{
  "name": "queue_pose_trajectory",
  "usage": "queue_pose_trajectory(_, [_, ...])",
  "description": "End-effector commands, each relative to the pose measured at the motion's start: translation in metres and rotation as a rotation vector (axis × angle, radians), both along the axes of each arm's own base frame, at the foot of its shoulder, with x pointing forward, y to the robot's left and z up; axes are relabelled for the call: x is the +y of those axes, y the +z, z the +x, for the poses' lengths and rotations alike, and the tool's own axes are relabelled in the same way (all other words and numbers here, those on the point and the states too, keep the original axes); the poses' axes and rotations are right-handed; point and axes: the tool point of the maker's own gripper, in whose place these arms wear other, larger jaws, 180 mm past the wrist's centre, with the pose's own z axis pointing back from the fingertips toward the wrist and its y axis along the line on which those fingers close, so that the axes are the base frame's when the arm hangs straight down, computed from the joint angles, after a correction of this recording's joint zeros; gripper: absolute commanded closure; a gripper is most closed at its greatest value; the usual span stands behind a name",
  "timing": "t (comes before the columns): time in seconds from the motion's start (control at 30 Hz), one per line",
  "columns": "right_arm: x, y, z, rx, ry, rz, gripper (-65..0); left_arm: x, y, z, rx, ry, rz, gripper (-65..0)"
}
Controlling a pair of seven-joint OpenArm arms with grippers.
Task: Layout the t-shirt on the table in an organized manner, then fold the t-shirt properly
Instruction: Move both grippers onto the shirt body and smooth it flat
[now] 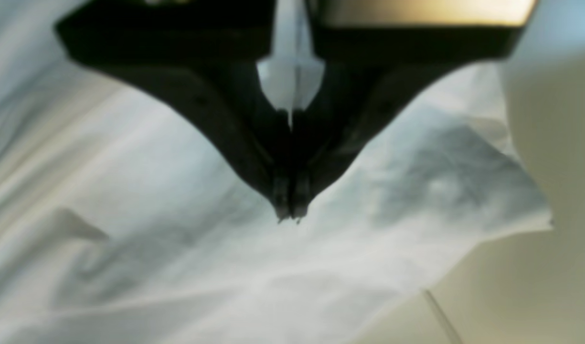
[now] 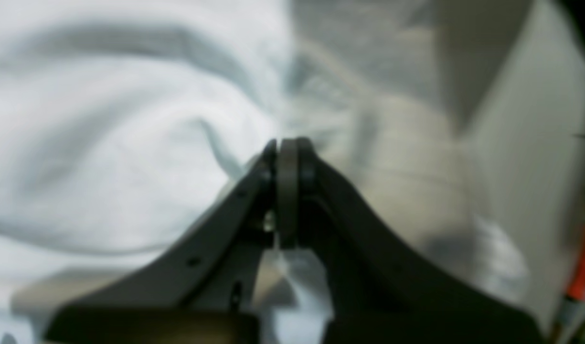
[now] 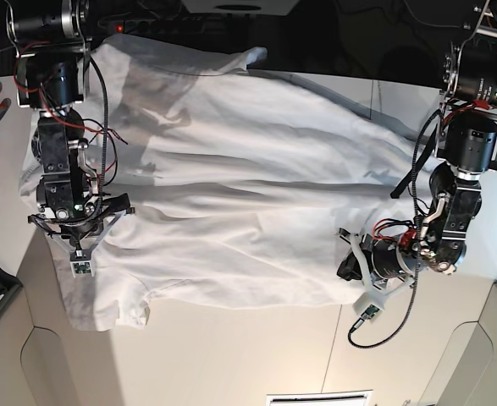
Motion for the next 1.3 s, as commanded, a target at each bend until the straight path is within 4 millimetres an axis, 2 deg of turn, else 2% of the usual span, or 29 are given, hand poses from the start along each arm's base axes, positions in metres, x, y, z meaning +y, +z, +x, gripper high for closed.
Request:
queue_pose_trajectory(0.0, [-0.006,0.011,0.020,-0.047,-0.002,-0.010,0.0,0.007,0.015,0.015,-0.056,0.010,0.016,0.0])
queue_pose_trajectory(0.1, [-0.011,-0.013,0.020,-0.004,-0.011,-0.003,0.0,0.021,-0.003,0.011,-0.034,0.052,0.066,0.0])
queue_pose_trajectory(0.2, [-0.013,-0.026,0.024,-0.004,-0.010,0.005,0.0,0.042,-0.031,0.000,0.025,0.106,0.112,0.0])
queue_pose_trajectory(0.33, [-0.008,-0.016,0.046,-0.101,0.031,0.022,0.0,0.073,-0.059,-0.013,0.055,0.179,0.196,0.0])
queue_pose_trajectory(0.43, [0.001,0.000,0.065,-0.163,0.076,0.045,0.0,0.093,-0.064,-0.015,0.034,0.215,0.263,0.0])
queue_pose_trajectory(0.53, [0.004,0.020,0.085,-0.230,0.078,0.060,0.0,0.099,-0.055,-0.003,-0.010,0.231,0.286,0.0])
queue_pose_trajectory(0.63, [0.007,0.041,0.105,-0.300,0.080,0.075,0.0,0.098,-0.031,0.021,-0.110,0.248,0.267,0.0])
queue_pose_trajectory(0.8, [0.008,0.066,0.125,-0.366,0.085,0.073,0.0,0.086,0.004,0.054,-0.200,0.247,0.235,0.0])
queue_pose_trajectory(1.07, [0.008,0.123,0.163,-0.476,0.089,0.074,0.0,0.090,0.056,0.092,-0.267,0.294,0.189,0.0])
queue_pose_trajectory(1.13, [0.006,0.126,0.157,-0.398,0.071,0.065,0.0,0.093,0.060,0.091,-0.183,0.306,0.135,0.0])
queue_pose_trajectory(1.17, [0.006,0.124,0.149,-0.326,0.067,0.061,0.0,0.087,0.057,0.085,-0.102,0.269,0.098,0.0])
queue_pose_trajectory(1.27, [0.013,0.112,0.110,-0.050,0.116,0.048,0.0,0.070,0.047,0.052,0.171,0.126,0.050,0.0])
